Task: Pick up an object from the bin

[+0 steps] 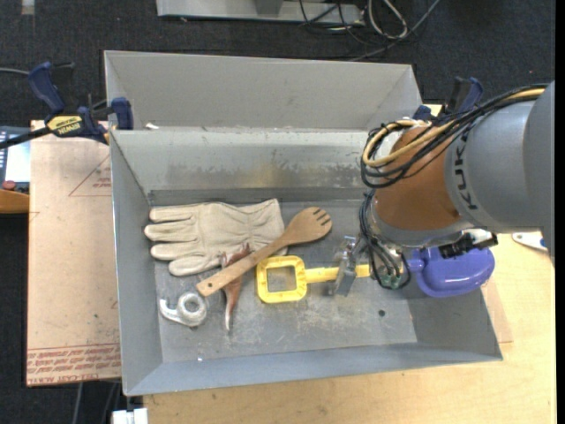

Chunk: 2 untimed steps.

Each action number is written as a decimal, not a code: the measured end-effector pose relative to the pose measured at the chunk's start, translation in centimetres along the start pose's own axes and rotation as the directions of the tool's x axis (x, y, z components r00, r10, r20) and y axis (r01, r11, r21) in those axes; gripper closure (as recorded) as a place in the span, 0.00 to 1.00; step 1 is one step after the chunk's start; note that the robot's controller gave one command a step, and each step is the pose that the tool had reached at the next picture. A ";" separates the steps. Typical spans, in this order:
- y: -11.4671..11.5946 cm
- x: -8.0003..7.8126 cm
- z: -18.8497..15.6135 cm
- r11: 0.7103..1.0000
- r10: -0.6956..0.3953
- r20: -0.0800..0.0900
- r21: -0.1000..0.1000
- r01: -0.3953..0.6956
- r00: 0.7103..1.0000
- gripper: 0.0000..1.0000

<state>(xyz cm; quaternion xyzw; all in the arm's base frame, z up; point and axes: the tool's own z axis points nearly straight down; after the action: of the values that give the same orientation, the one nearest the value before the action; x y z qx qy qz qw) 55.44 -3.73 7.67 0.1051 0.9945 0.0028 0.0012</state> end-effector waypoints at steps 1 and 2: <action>0.0 0.1 -2.7 1.000 0.000 -0.005 0.000 0.000 1.000 1.00; 0.0 0.0 -5.4 1.000 0.000 0.000 0.000 0.000 1.000 1.00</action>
Offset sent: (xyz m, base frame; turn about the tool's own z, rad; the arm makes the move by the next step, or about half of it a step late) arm -0.0018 -0.0001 0.0240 0.0000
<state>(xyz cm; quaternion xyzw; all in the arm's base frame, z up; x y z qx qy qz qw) 55.42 -3.73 13.04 0.1049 0.9945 0.0030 0.0010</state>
